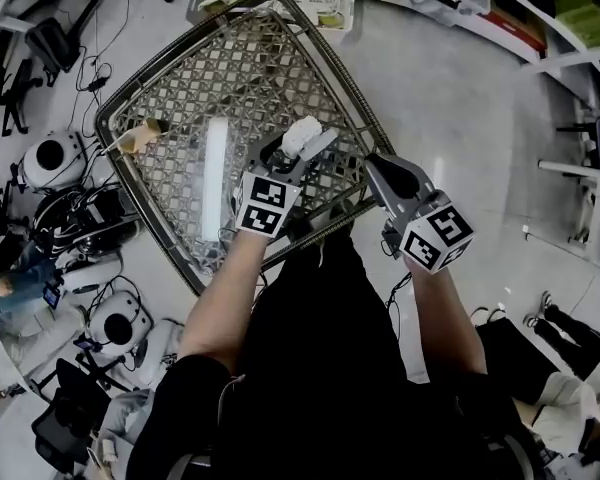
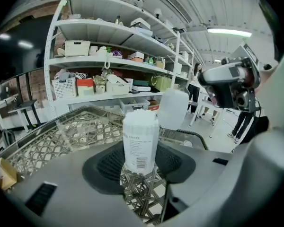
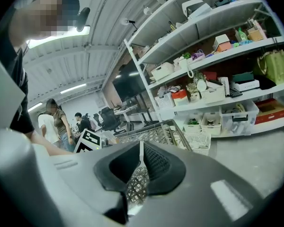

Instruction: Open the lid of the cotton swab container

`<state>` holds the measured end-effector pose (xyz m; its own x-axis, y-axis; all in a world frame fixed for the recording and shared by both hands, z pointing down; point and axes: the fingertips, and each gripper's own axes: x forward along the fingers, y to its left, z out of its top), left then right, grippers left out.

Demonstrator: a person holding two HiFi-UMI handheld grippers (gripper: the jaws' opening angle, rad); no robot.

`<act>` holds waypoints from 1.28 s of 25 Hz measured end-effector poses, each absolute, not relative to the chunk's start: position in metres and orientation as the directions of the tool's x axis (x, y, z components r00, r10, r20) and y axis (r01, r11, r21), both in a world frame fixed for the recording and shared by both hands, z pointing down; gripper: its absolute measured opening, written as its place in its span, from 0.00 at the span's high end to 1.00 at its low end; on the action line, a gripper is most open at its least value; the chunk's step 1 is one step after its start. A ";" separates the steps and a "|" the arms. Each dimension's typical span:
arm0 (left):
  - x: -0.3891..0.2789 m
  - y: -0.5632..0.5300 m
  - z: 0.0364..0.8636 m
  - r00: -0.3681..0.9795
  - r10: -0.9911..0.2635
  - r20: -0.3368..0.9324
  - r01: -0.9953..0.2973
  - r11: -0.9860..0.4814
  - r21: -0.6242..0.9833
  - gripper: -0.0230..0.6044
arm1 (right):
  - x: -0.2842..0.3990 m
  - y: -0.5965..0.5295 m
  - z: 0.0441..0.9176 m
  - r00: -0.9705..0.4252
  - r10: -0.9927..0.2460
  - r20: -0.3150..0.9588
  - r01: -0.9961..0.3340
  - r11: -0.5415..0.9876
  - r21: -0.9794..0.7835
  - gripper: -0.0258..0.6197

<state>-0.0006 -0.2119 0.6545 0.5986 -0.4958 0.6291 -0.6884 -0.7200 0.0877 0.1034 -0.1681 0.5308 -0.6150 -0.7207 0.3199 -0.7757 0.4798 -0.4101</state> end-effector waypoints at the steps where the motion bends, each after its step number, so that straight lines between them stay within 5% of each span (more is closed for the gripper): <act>1: 0.001 -0.212 0.658 0.599 -0.497 0.628 -0.688 -0.721 0.086 0.65 | 0.104 -0.165 0.533 -0.613 -0.720 0.324 -0.777 0.478 -0.409 0.91; 26: 0.002 -0.220 0.705 0.531 -0.511 0.676 -0.703 -0.711 0.014 0.65 | 0.093 -0.139 0.545 -0.614 -0.710 0.345 -0.777 0.468 -0.420 0.94; 32: -0.003 -0.212 0.707 0.538 -0.474 0.697 -0.683 -0.730 0.031 0.58 | 0.089 -0.143 0.534 -0.614 -0.713 0.338 -0.777 0.471 -0.417 0.94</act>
